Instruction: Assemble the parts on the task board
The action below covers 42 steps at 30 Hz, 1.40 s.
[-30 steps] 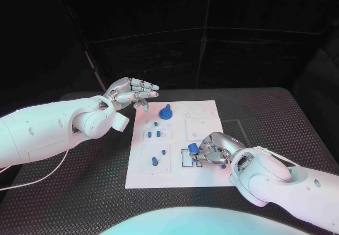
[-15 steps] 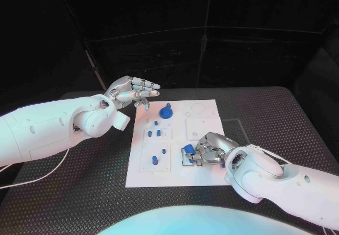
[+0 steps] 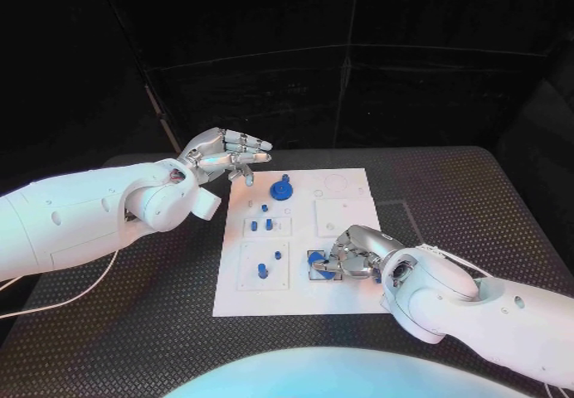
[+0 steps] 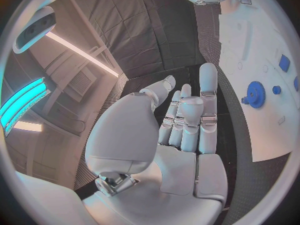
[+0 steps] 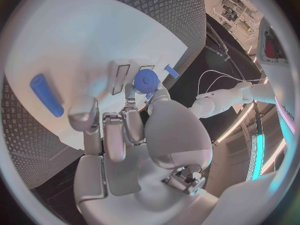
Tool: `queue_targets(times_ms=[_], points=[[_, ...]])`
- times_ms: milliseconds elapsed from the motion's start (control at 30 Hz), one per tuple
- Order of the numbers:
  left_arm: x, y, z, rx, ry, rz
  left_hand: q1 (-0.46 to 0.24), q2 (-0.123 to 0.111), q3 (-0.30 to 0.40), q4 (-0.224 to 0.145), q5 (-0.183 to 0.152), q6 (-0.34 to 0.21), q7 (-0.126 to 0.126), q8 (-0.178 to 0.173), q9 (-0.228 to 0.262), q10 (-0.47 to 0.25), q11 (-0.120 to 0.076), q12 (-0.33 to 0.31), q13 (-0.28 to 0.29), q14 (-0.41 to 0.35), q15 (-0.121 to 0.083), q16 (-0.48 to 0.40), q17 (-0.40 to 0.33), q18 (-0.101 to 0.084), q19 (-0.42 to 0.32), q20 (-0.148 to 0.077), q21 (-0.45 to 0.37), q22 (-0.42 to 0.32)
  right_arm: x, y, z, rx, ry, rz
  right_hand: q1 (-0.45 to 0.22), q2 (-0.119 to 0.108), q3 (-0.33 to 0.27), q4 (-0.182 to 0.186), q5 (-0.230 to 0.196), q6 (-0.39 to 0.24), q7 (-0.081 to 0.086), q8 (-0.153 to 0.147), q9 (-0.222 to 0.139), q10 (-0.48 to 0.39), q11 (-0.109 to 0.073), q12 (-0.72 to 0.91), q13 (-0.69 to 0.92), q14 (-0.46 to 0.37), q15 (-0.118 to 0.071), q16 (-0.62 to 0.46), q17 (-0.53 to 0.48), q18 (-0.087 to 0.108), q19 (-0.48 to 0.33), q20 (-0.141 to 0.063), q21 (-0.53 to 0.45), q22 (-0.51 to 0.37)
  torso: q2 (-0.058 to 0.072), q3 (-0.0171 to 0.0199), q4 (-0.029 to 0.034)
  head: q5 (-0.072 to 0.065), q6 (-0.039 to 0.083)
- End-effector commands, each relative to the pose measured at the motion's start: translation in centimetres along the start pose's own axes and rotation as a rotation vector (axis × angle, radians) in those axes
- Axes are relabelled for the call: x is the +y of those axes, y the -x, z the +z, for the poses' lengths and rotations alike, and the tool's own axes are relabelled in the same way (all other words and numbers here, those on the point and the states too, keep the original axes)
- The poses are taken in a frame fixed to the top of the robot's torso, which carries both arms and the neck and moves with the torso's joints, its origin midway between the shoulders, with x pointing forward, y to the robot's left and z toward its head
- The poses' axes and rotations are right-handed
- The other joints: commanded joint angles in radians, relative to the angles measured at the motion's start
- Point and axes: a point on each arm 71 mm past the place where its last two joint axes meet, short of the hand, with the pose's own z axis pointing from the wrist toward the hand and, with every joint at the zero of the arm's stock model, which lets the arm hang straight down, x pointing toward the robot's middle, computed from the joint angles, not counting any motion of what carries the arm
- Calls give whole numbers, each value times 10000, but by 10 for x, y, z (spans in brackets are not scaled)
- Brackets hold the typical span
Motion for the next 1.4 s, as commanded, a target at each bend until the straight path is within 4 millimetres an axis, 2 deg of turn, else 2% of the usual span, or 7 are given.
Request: queue_targets(times_ms=[33, 167, 300, 533, 1133, 1267, 1400], points=[[-2, -1, 1, 113, -129, -49, -4, 51, -42, 10, 49, -95, -4, 43, 14, -96, -3, 44, 16, -98, 1, 62, -9, 200, -29, 33, -55, -10, 1, 0, 0, 53, 28, -73, -254, -73, -38, 14, -368, -61, 29, 12, 45, -34, -35, -115, 38, 976, -61, 50, 2323, -143, -24, -54, -20, -30, 6, -1, -4, 1, -4], [-2, -1, 1, 115, -130, -50, -4, 51, -42, 10, 49, -95, -4, 43, 14, -96, -3, 44, 16, -98, 1, 62, -9, 200, -29, 33, -55, -10, 0, 0, 1, -5, 14, -50, -844, -492, 210, 36, -1468, -184, 64, 4, 123, -179, 4, -364, -162, 978, -34, 53, 2338, -122, -93, -31, -102, -155, 10, -3, -1, 0, 11], [-2, -1, 0, 114, -126, -50, -4, 51, -42, 10, 49, -95, -4, 43, 14, -96, -3, 44, 16, -98, 1, 62, -9, 200, -29, 33, -55, -10, 1, 1, 1, -32, 40, -33, -1035, -659, 413, 35, -1619, -241, 82, 1, 154, -265, 20, -511, -291, 981, -18, 60, 2357, -113, -119, -16, -135, -205, 11, 1, 0, 7, 8], [-2, -1, 0, 101, -121, -46, -4, 51, -42, 10, 49, -95, -4, 43, 14, -96, -3, 44, 16, -98, 1, 62, -9, 200, -29, 33, -55, -10, 4, -1, -1, 115, 177, -94, -1067, -652, 533, 33, -1532, -237, 81, 16, 177, -228, 20, -466, -228, 981, -14, 58, 2354, -121, -98, -10, -115, -156, 7, 1, -8, 2, 2], [-2, 0, -1, 75, -105, -41, -4, 51, -42, 10, 49, -95, -4, 43, 14, -96, -3, 44, 16, -98, 1, 62, -9, 200, -29, 33, -55, -10, 6, -1, -8, 370, 311, -315, -1161, -432, 739, 14, -1211, -88, 17, 108, 263, -72, -35, -293, -15, 990, -56, 74, 2396, -142, -22, -38, -41, -12, 8, -3, 0, -31, -22], [-2, 1, -1, 72, -102, -40, -4, 51, -42, 10, 49, -95, -4, 43, 14, -96, -3, 44, 16, -98, 1, 62, -9, 200, -29, 33, -55, -10, 4, 0, -8, 372, 285, -407, -860, -174, 842, -20, -785, -86, 5, 109, 295, -58, -50, -299, 8, 988, -70, 71, 2388, -143, -23, -55, -42, -11, 5, -1, 4, -38, -28], [-2, 0, -1, 80, -101, -43, -8, 67, -44, 9, 50, -112, -2, 63, 14, -115, -1, 66, 15, -107, 3, 65, -22, 200, -32, 35, -56, -9, 4, 0, -7, 307, 251, -499, 44, 153, 1020, -191, -303, -34, -30, 141, 347, -32, -81, -294, 53, 989, -97, 71, 2390, -144, -18, -78, -39, 4, 9, 0, 14, -43, -24]])
